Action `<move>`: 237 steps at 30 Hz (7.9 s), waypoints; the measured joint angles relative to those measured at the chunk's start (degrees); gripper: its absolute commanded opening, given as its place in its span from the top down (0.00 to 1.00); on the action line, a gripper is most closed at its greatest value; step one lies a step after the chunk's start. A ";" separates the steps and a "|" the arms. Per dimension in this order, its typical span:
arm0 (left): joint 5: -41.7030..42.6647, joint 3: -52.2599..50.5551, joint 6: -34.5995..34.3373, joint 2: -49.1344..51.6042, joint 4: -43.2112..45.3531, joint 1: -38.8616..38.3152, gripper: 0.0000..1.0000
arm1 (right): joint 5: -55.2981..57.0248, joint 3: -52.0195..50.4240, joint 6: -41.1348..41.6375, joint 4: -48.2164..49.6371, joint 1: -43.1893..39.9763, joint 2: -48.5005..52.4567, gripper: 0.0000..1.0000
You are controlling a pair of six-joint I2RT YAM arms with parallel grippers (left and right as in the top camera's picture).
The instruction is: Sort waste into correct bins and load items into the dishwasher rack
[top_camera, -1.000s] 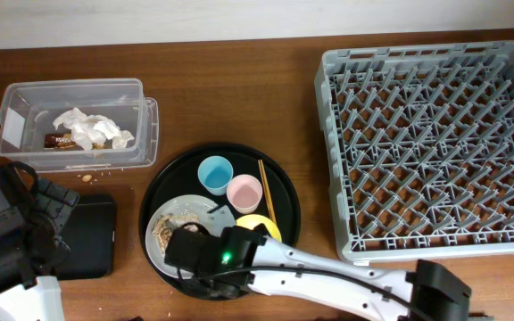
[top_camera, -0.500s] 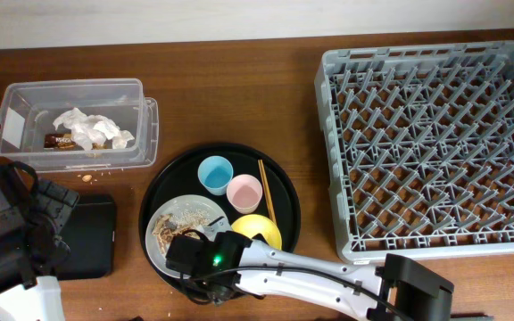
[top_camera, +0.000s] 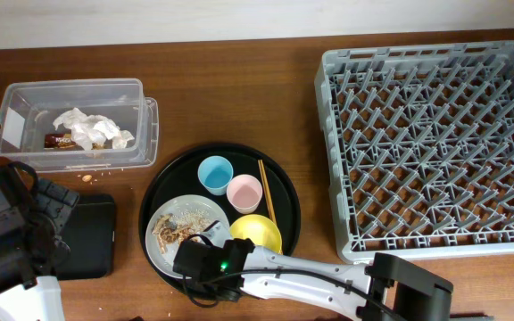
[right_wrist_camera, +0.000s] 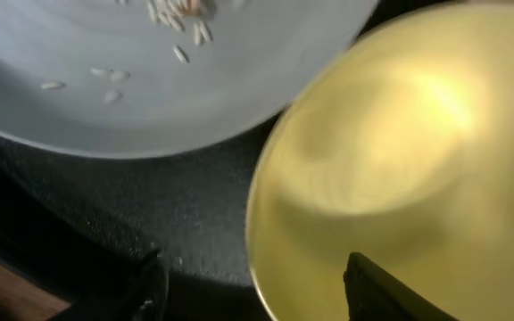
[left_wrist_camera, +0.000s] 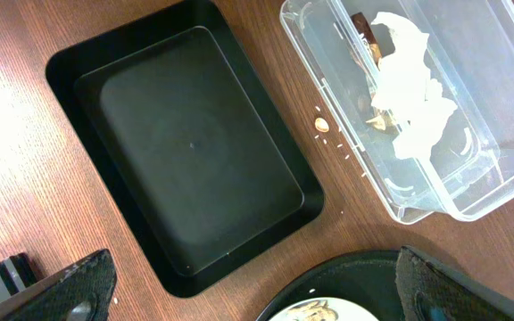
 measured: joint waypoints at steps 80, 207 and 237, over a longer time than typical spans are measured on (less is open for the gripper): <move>0.00 0.00 0.00 0.00 0.00 0.00 0.01 | -91.93 26.67 -72.46 -47.82 -104.59 21.90 0.80; 0.00 -0.04 0.00 0.00 -0.02 0.00 0.01 | -8.57 30.64 -23.61 -16.63 -19.12 15.69 0.60; 0.00 -0.04 0.00 0.00 0.00 0.00 0.01 | 1.29 53.02 -23.19 -42.62 -22.34 15.04 0.96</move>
